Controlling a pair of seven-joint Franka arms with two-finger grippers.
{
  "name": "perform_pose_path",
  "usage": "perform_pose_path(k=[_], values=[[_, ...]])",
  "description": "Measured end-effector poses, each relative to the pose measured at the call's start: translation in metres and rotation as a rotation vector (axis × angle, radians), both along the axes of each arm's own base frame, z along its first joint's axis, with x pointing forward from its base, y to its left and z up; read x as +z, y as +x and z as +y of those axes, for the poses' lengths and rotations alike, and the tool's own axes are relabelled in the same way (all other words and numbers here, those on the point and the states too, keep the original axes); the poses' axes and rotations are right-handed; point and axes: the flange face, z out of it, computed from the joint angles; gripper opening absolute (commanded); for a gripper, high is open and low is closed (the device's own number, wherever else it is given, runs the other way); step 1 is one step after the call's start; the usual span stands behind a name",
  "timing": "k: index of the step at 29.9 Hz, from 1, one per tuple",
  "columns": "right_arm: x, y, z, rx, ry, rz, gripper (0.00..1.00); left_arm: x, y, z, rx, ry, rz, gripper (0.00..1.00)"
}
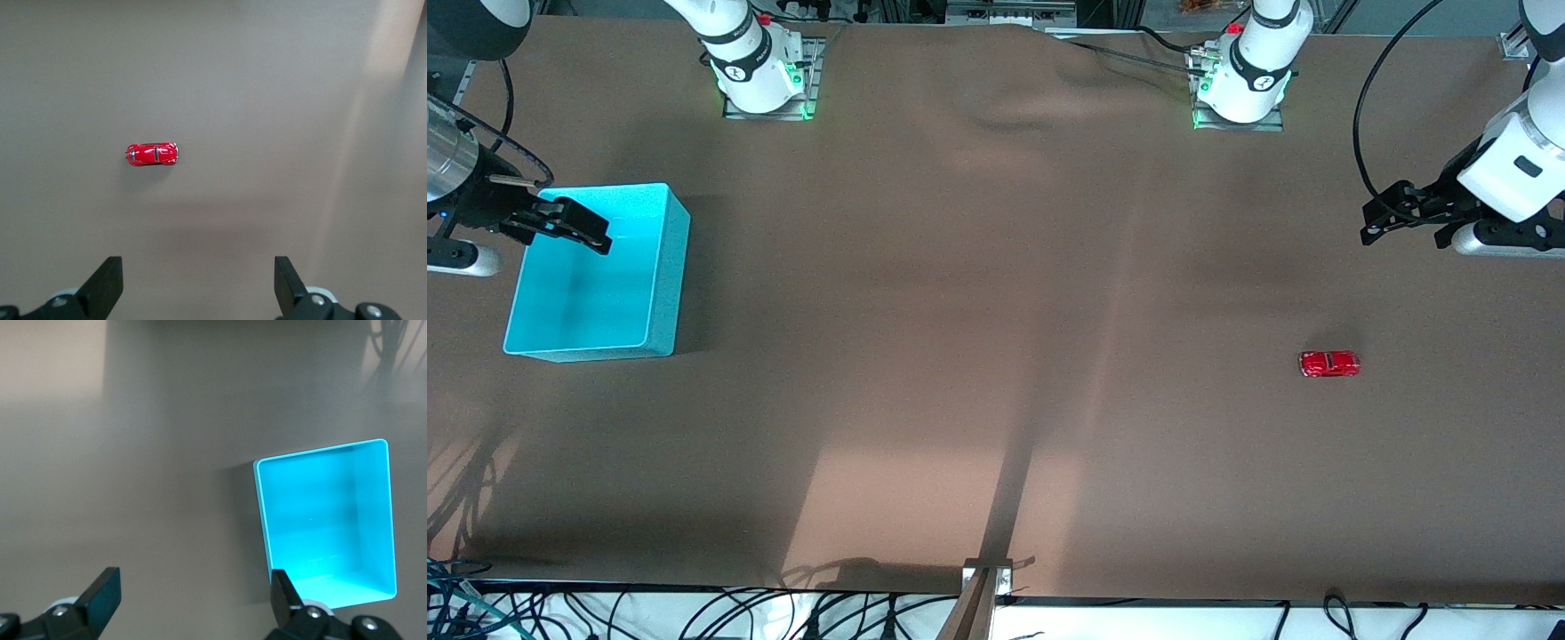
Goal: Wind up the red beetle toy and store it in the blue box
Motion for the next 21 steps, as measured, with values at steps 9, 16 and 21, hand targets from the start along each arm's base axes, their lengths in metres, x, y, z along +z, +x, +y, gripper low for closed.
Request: perform_pose_path(k=[9, 16, 21], values=[[0.000, 0.000, 0.000, 0.000, 0.000, 0.000, 1.00, 0.000, 0.005, 0.014, 0.023, 0.001, -0.001, 1.00], [0.000, 0.000, 0.000, 0.000, 0.000, 0.000, 1.00, -0.002, 0.008, 0.014, 0.023, 0.001, 0.002, 1.00], [0.000, 0.000, 0.000, 0.000, 0.000, 0.000, 1.00, -0.004, 0.008, 0.014, 0.023, 0.002, 0.004, 1.00]])
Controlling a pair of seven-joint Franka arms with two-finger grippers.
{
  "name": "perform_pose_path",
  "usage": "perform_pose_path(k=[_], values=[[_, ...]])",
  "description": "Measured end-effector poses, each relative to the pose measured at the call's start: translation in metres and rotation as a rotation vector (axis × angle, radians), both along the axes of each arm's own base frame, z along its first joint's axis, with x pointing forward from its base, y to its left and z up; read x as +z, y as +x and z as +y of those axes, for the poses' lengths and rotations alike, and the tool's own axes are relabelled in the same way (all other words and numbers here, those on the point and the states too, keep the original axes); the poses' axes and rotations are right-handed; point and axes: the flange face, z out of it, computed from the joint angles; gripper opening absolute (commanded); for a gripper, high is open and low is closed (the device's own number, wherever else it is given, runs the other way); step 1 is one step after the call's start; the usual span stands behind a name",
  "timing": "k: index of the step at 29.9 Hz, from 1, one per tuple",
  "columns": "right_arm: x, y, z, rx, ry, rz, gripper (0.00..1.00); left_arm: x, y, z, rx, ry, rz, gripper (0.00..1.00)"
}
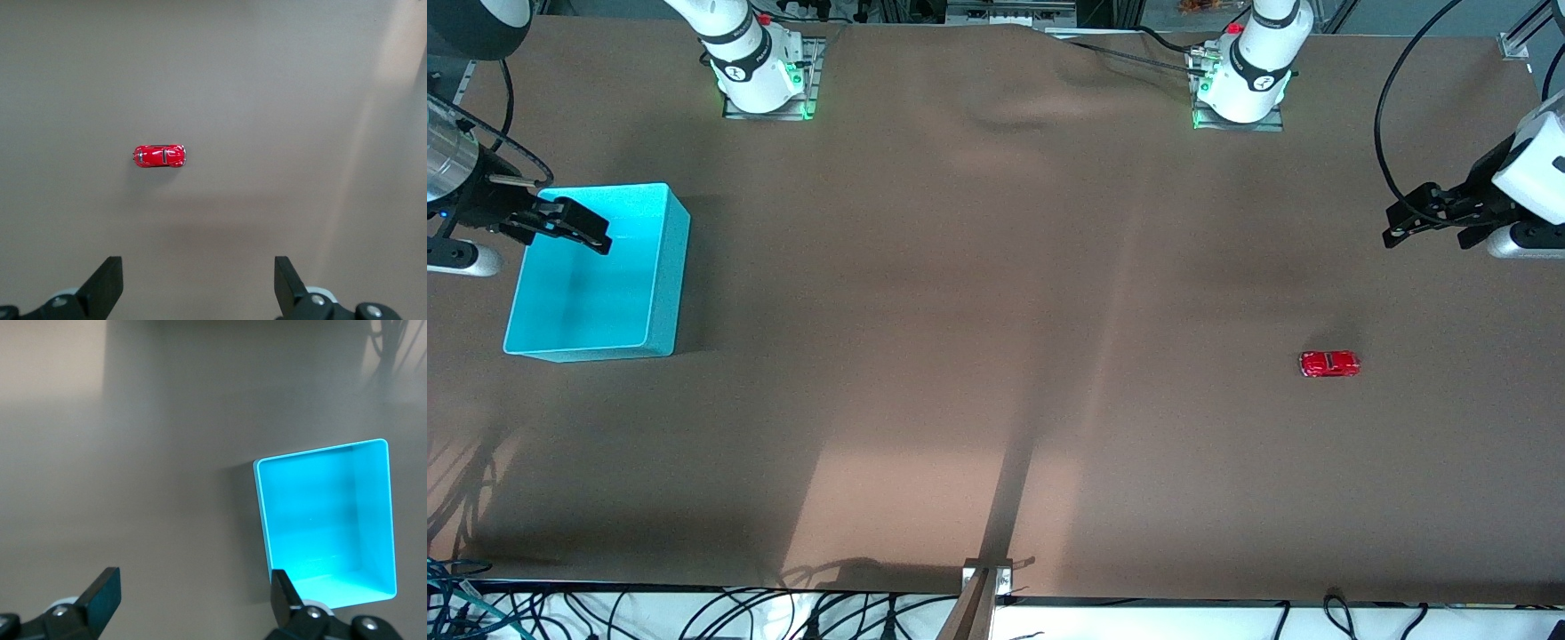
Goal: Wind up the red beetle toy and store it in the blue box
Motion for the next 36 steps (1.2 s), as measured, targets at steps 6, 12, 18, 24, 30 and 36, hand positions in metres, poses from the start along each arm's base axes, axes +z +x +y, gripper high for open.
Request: perform_pose_path(k=[6, 12, 18, 24, 30, 36], values=[[0.000, 0.000, 0.000, 0.000, 0.000, 0.000, 1.00, -0.001, 0.000, -0.004, -0.008, 0.000, 0.006, 1.00], [0.000, 0.000, 0.000, -0.001, 0.000, 0.003, 1.00, 0.001, -0.002, -0.016, -0.029, 0.000, 0.017, 1.00], [0.003, -0.002, 0.000, -0.001, 0.000, 0.001, 1.00, 0.010, 0.000, -0.021, -0.037, 0.001, 0.001, 1.00], [0.005, -0.004, 0.000, -0.001, -0.001, 0.001, 1.00, 0.011, 0.009, -0.022, -0.039, 0.002, -0.006, 1.00], [0.005, -0.004, 0.000, -0.001, -0.001, 0.002, 1.00, 0.000, 0.021, -0.024, -0.143, 0.004, 0.009, 1.00], [0.005, -0.004, 0.000, -0.001, -0.001, 0.002, 1.00, -0.018, 0.034, -0.022, -0.374, 0.004, 0.032, 1.00]])
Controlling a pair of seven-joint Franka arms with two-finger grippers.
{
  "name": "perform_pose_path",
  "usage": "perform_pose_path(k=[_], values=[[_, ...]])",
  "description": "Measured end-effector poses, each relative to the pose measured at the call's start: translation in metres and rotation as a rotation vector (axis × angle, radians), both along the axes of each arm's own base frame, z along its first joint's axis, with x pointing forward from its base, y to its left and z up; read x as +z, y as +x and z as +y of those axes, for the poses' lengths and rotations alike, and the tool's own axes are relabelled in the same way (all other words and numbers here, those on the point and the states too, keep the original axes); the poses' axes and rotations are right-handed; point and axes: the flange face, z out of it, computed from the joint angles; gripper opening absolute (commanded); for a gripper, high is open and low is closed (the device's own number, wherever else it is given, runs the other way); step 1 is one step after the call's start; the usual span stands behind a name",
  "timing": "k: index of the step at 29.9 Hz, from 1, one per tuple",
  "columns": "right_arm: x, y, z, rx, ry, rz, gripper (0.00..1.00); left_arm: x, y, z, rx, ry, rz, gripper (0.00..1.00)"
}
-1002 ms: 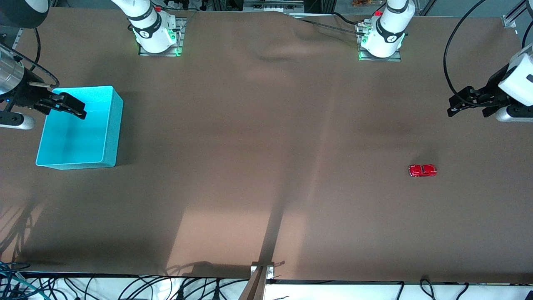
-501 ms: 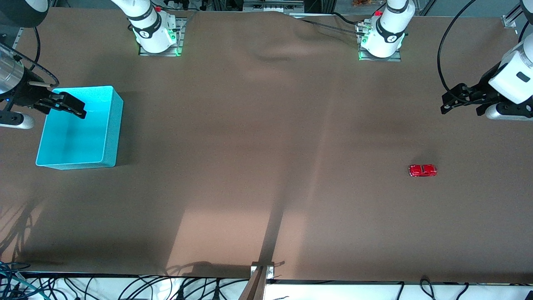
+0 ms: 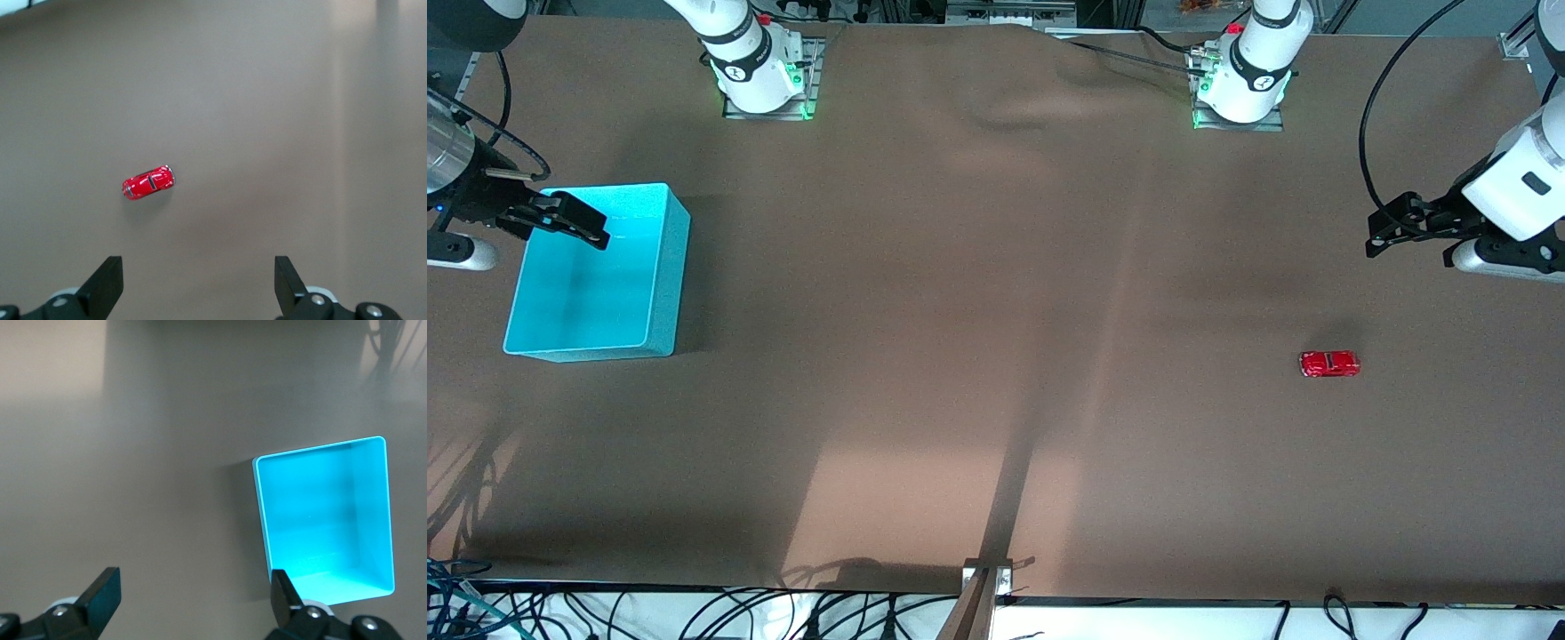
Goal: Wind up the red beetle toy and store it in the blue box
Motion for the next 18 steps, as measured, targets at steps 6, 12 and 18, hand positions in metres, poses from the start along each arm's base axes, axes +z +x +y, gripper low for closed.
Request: perform_pose_path(k=[6, 12, 18], values=[[0.000, 0.000, 0.000, 0.000, 0.000, 0.002, 1.00, -0.024, 0.011, 0.008, -0.249, -0.008, 0.035, 1.00], [0.000, -0.001, 0.000, 0.000, 0.000, 0.005, 1.00, -0.055, 0.021, 0.021, -0.449, -0.026, 0.081, 1.00], [0.000, -0.001, 0.000, 0.000, 0.000, 0.005, 1.00, -0.098, 0.033, 0.038, -0.638, -0.060, 0.137, 1.00]])
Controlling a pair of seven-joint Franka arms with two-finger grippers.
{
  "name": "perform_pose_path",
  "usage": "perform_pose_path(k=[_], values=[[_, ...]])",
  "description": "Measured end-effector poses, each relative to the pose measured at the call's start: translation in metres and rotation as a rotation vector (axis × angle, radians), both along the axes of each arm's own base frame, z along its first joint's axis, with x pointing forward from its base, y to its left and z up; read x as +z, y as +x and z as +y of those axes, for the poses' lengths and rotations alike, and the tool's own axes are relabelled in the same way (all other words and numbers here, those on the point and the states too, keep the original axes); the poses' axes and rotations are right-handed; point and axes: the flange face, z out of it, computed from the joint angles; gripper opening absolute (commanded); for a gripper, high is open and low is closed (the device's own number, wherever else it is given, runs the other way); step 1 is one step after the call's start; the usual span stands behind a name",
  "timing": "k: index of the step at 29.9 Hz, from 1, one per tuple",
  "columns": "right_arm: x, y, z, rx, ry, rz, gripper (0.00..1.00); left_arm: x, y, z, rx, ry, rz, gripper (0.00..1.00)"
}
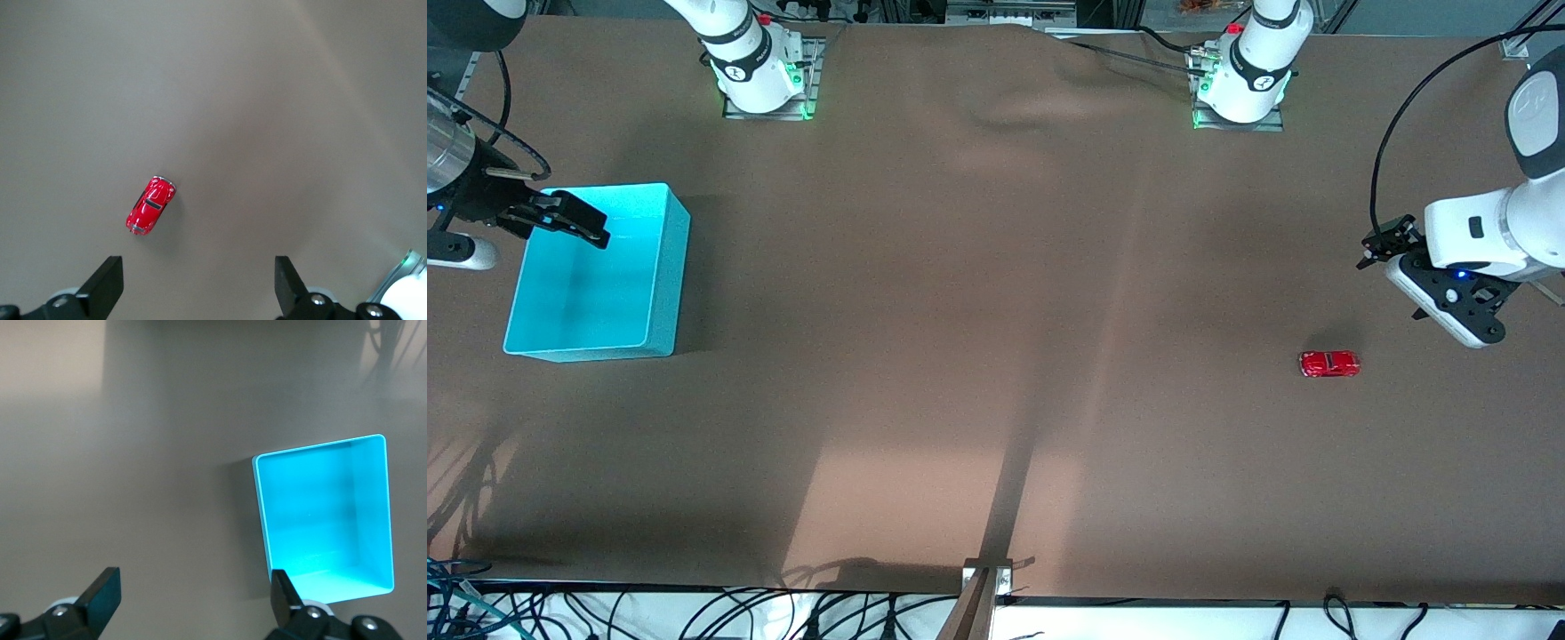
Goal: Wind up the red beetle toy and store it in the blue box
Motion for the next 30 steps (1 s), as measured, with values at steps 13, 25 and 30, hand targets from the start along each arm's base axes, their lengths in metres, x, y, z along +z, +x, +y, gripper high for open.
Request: perform_pose_path(k=[13, 25, 30], values=[[0.000, 0.000, 0.000, 0.000, 0.000, 0.000, 1.00, -0.095, 0.016, 0.043, -0.211, -0.047, 0.021, 1.00], [0.000, 0.000, 0.000, 0.000, 0.000, 0.000, 1.00, -0.156, 0.002, 0.050, -0.324, -0.046, -0.031, 1.00], [0.000, 0.000, 0.001, 0.001, 0.000, 0.000, 1.00, -0.187, -0.002, 0.062, -0.395, -0.026, -0.022, 1.00]])
